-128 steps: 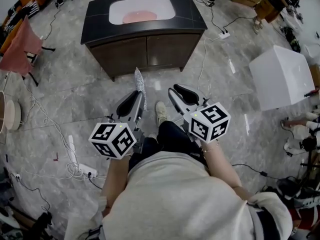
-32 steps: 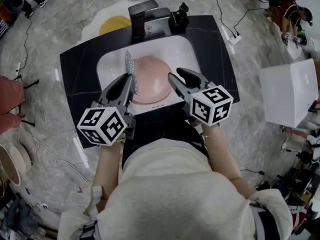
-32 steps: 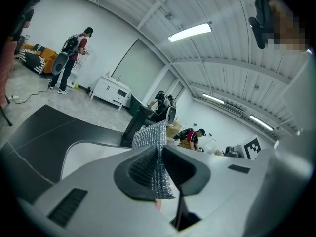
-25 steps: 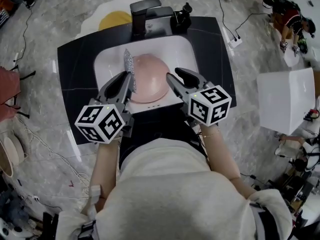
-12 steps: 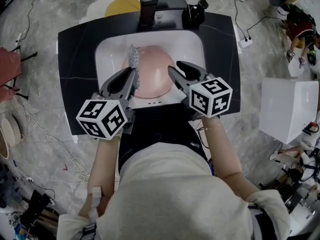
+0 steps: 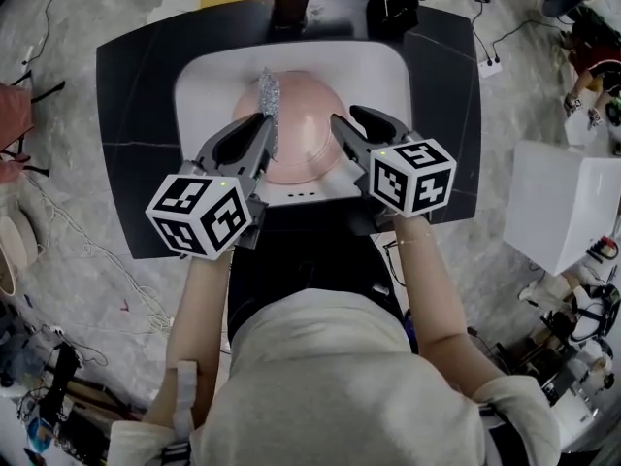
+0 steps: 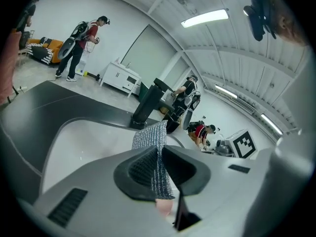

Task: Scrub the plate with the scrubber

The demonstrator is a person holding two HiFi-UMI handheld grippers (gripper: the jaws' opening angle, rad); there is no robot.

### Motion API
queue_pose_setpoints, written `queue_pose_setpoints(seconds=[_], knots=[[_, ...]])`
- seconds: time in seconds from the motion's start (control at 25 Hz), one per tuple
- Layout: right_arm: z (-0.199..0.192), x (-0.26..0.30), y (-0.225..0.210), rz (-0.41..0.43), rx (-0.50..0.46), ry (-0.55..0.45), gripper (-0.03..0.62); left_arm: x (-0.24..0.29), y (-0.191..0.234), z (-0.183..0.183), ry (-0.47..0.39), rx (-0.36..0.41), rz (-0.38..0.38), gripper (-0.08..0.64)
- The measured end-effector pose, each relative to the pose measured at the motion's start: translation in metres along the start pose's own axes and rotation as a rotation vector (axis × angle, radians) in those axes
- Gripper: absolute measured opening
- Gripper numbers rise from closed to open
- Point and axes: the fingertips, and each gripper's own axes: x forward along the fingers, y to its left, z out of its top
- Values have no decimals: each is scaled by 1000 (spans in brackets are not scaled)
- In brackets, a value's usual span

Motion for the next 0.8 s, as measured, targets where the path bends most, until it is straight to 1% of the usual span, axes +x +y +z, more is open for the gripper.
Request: queue_pose_setpoints(seconds=[0.2,0.36,0.52,0.72,0.8], knots=[[-8,12,-16,-14,17,30,170,13,10,-8,35,33,12,63],[-14,21,-24,-22,-18,78,170,19,23,-17,71,53,34,63],[-23,33,-35,-27,-18,128,170,29,31,-29,123,77,43,63],[-43,45,-46,-59,2,208,179,37,32,-41,180,136,12,63],[-51,49,-49,-72,7,230,179,39,34,-47,210,168,11,63]])
